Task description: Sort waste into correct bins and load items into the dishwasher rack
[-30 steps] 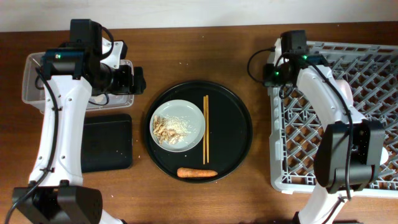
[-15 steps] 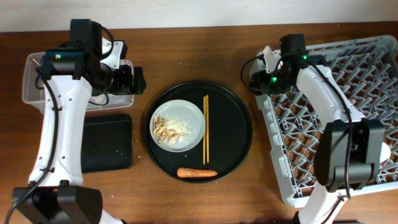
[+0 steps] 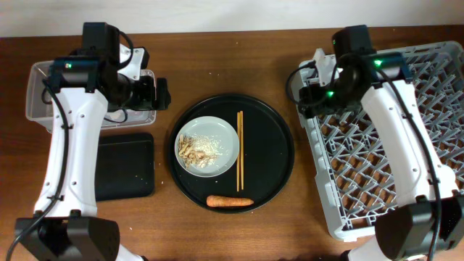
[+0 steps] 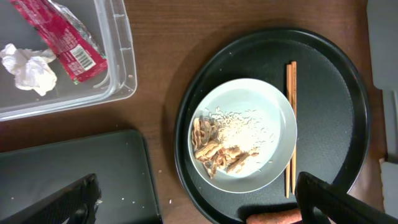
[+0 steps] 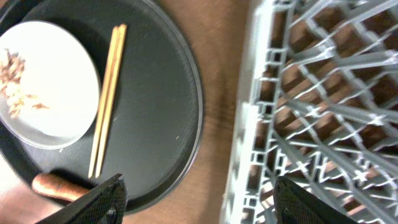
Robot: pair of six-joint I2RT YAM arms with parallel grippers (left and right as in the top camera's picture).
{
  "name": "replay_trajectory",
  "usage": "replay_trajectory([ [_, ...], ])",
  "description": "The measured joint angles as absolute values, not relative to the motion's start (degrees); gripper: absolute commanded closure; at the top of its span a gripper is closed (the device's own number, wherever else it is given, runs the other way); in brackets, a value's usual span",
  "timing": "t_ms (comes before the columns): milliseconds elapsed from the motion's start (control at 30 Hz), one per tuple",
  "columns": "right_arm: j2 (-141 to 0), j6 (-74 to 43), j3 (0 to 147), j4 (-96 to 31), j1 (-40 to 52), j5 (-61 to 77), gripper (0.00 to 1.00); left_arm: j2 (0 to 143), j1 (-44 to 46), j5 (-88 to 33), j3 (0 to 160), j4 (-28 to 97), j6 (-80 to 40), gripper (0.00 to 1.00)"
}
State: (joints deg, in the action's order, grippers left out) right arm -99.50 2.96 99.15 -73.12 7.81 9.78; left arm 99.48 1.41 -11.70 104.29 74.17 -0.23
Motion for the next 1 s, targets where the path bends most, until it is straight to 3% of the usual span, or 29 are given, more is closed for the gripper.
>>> replay_trajectory([
  [233, -100.6, -3.4, 96.9, -74.4, 22.7, 10.0, 0.26, 99.5, 2.2, -4.5, 101.3, 75.7, -3.7, 0.01],
  [400, -107.2, -14.4, 85.6, -65.4, 33.9, 10.0, 0.30, 99.5, 2.2, 0.4, 101.2, 75.7, -7.3, 0.01],
  [600, -109.4, -26.0, 72.3, -46.8, 35.2, 7.7, 0.32, 99.5, 2.2, 0.7, 101.2, 75.7, -7.6, 0.01],
  [767, -110.4, -32.1, 71.8, -44.4, 35.3, -0.9, 0.32, 99.5, 2.2, 0.7, 101.2, 75.7, -7.6, 0.01],
  [1000, -111.8, -32.8, 71.8, -44.3, 35.3, -0.8, 0.31, 99.5, 2.2, 0.7, 101.2, 75.7, -7.6, 0.01],
])
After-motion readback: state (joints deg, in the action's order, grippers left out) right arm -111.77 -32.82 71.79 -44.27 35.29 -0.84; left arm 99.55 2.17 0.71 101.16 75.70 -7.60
